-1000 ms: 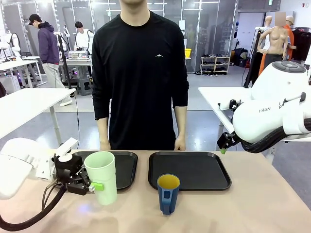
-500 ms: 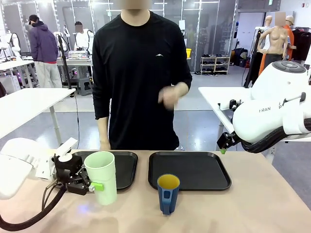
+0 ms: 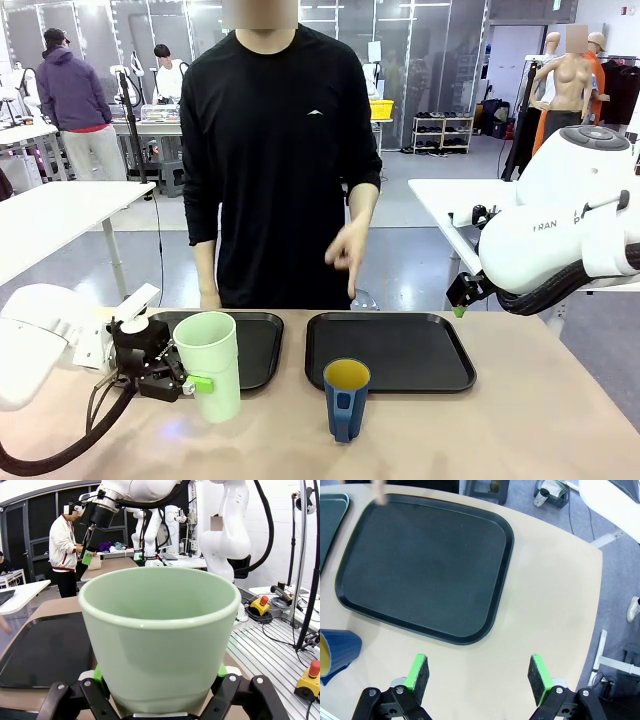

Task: Sort and store the cups by type.
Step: Place the picked Reusable plastic cup into the Flat Tray indicated by the person.

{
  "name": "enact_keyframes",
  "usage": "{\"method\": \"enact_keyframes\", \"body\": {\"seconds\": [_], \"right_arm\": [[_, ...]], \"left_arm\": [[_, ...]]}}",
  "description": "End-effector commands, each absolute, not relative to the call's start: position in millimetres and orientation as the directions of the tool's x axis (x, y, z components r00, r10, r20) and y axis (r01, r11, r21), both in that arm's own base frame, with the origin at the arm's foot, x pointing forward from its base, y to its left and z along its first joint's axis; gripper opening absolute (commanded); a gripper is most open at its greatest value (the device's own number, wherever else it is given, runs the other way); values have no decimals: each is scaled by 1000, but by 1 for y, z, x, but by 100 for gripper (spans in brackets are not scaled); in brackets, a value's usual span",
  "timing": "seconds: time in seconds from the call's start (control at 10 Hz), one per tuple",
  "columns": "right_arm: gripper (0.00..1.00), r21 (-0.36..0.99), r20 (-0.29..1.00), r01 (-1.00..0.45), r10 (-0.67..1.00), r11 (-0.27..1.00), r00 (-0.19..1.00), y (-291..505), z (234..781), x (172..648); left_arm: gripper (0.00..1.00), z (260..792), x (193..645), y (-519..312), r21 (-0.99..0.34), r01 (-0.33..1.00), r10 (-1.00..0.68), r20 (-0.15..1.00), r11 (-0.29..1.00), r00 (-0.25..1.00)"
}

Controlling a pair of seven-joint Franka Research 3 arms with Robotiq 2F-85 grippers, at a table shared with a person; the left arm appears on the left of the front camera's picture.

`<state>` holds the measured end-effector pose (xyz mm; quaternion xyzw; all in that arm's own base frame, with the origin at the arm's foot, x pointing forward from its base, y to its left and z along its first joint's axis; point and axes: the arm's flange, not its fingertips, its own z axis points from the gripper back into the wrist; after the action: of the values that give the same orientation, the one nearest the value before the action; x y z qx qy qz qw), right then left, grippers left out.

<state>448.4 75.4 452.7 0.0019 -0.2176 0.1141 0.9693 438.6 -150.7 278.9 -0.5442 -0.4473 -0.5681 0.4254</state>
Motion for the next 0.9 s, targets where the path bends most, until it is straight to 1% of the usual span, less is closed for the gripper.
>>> {"method": "enact_keyframes", "body": {"seconds": [0.0,0.7,0.8], "right_arm": [[100,-45,423,-220,218,975,879,74,453,448],[100,-45,423,-220,218,975,879,74,453,448],[100,-45,423,-220,218,975,879,74,453,448]], "left_arm": [[32,280,439,-152,53,971,11,999,-232,-52],[32,280,439,-152,53,971,11,999,-232,-52],[87,279,439,-151,45,970,4,999,-238,-46]]}}
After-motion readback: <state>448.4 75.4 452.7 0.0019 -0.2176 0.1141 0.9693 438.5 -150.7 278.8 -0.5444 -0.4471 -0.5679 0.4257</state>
